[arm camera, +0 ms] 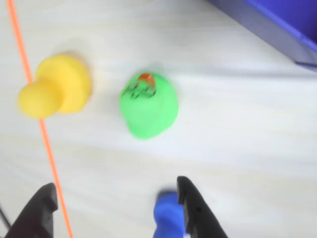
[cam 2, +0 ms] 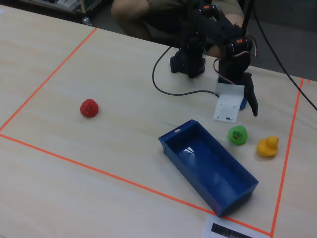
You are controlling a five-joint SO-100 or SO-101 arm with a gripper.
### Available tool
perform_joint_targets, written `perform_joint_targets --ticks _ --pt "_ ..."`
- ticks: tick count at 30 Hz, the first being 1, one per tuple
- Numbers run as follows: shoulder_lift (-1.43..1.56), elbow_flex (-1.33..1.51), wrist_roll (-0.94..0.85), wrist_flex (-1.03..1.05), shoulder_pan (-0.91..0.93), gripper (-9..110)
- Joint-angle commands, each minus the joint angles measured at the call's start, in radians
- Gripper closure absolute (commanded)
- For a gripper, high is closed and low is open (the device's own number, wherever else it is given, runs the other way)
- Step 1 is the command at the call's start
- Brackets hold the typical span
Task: Grasp green duck and put it into box.
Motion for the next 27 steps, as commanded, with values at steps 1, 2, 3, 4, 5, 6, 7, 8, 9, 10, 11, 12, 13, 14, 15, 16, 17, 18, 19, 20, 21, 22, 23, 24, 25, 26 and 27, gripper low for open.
perform_joint_targets --ticks 1,2,3,4,5,6,7,8,9,10,11,12,13,14,15,16,17,18,19,20,21,22,23,24,25,26,27 --pt "-0.034 -0.089 0.006 -0.044 0.0 70" --pt "-0.057 -0.1 0.002 -0.048 0.009 70" --pt "-0.072 -0.101 -0.002 -0.054 0.017 70" --pt "-0.084 -0.101 -0.003 -0.061 0.023 70" --pt "-0.092 -0.098 -0.003 -0.071 0.026 70" --pt "-0.095 -0.095 0.0 -0.084 0.026 70" --pt "-0.1 -0.094 0.006 -0.092 0.025 70" --pt "-0.103 -0.094 0.011 -0.103 0.018 70" --pt "-0.107 -0.094 0.015 -0.112 0.012 70" --pt "-0.112 -0.094 0.02 -0.123 0.009 70" --pt "-0.118 -0.094 0.026 -0.137 0.008 70" --pt "-0.127 -0.094 0.028 -0.149 0.009 70" --pt "-0.138 -0.094 0.023 -0.155 0.012 70" --pt "-0.147 -0.092 0.02 -0.158 0.015 70" --pt "-0.149 -0.081 0.017 -0.164 0.017 70" --pt "-0.149 -0.066 0.014 -0.175 0.017 70" --pt "-0.149 -0.052 0.012 -0.184 0.017 70" --pt "-0.149 -0.035 0.012 -0.198 0.015 70" --pt "-0.149 -0.021 0.012 -0.21 0.015 70" --pt "-0.149 -0.009 0.012 -0.221 0.015 70" --pt "-0.15 0.0 0.014 -0.232 0.015 70" --pt "-0.153 0.008 0.015 -0.239 0.015 70" --pt "-0.155 0.015 0.014 -0.245 0.018 71" --pt "-0.156 0.025 0.014 -0.253 0.02 71" --pt "-0.158 0.032 0.014 -0.261 0.02 71" --pt "-0.16 0.04 0.014 -0.268 0.021 71" --pt "-0.161 0.048 0.015 -0.278 0.021 72"
